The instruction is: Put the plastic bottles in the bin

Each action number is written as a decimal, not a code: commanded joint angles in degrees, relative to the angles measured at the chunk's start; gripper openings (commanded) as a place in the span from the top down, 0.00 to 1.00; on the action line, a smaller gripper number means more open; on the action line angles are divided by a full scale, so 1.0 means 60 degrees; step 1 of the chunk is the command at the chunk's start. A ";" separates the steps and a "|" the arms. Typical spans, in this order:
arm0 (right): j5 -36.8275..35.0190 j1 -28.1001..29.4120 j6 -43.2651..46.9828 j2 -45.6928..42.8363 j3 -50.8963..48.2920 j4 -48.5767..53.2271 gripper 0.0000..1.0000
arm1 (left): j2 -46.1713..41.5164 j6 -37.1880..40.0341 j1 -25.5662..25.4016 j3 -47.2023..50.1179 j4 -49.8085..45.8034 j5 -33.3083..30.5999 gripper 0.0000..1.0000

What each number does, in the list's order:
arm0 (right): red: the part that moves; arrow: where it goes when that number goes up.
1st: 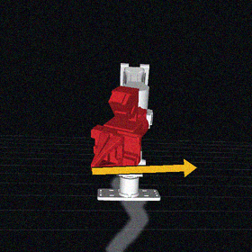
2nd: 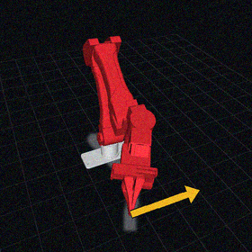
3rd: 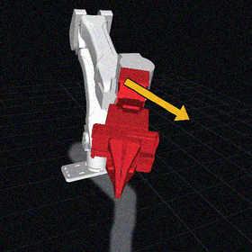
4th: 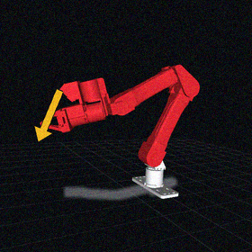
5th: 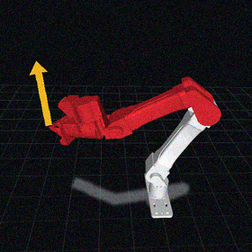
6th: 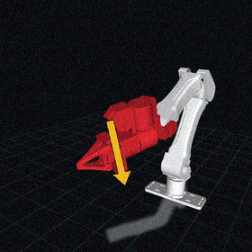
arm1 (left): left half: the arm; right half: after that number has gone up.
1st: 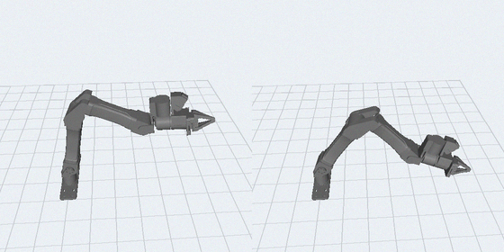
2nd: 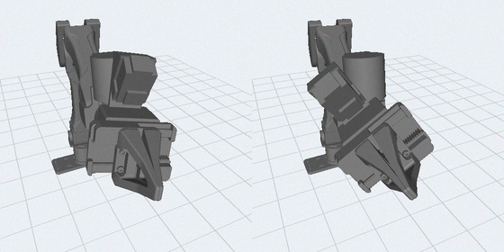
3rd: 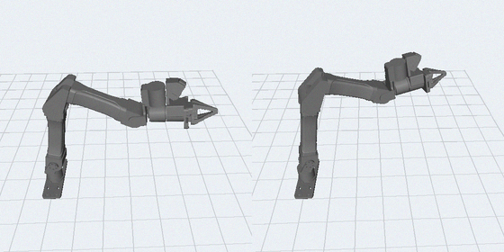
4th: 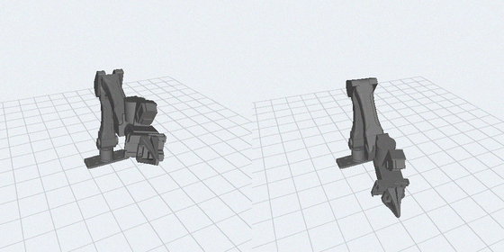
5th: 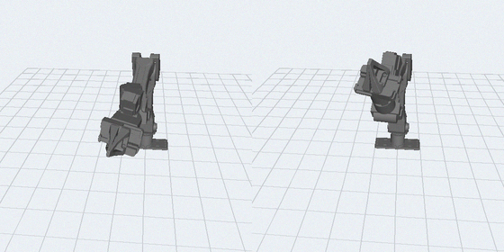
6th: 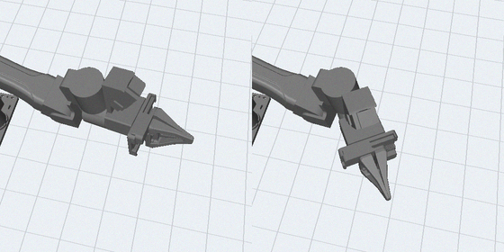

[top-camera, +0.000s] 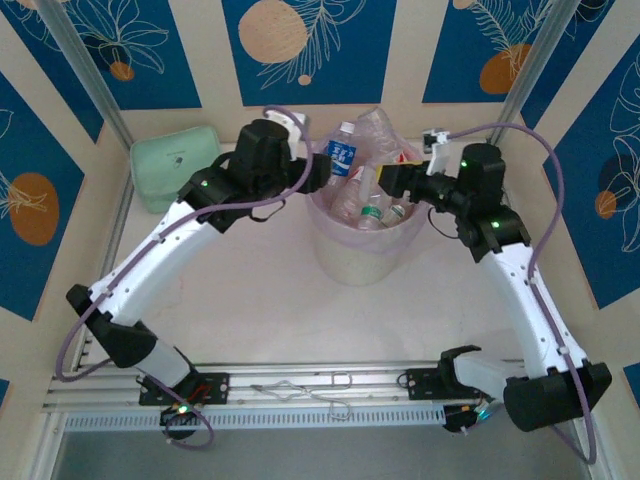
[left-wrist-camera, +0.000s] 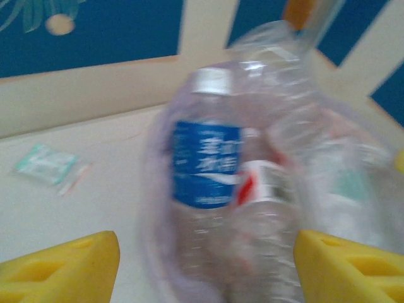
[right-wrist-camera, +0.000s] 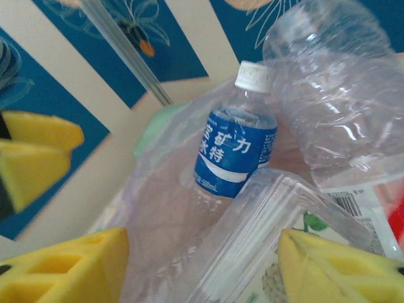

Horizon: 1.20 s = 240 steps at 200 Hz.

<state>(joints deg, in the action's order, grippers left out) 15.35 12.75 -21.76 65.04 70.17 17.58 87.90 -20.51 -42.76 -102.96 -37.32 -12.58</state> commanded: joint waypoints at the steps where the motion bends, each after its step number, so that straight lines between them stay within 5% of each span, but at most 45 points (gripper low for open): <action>1: -0.0851 0.0274 0.0360 0.0412 0.0145 0.0144 0.49 | -0.0097 -0.0473 0.0491 0.0896 0.0667 0.0114 0.29; 50: -0.0929 0.0380 0.0386 0.0493 0.0379 0.0233 0.49 | 0.0337 -0.0254 0.0580 0.1208 0.0781 0.0322 0.29; 77: -0.1094 -0.0103 0.0536 -0.0054 0.0741 0.0575 0.37 | 0.0352 -0.0338 0.0583 0.1365 0.1066 0.0613 0.29; 112: -0.0692 -0.1875 0.0297 -0.0600 0.0474 0.1353 0.23 | 0.0132 -0.0375 0.0579 0.1607 0.1351 0.0860 0.26; 155: 0.0800 -0.2937 0.0136 -0.0767 -0.0517 0.1554 0.06 | -0.0847 -0.0346 0.0865 0.2456 0.2062 0.1087 0.11; 194: 0.1637 -0.2897 -0.0264 -0.0420 -0.0960 0.1168 0.05 | -0.2335 -0.0273 0.1924 0.3596 0.1607 0.0338 0.01; 240: 0.1490 -0.1890 -0.0913 -0.0243 -0.1248 0.0432 0.16 | -0.4396 -0.0913 0.4838 0.6140 0.1358 0.0653 0.01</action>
<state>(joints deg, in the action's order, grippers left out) 22.35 -1.58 -24.25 63.51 63.35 23.51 66.22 -23.18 -20.80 -72.95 -27.40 -9.15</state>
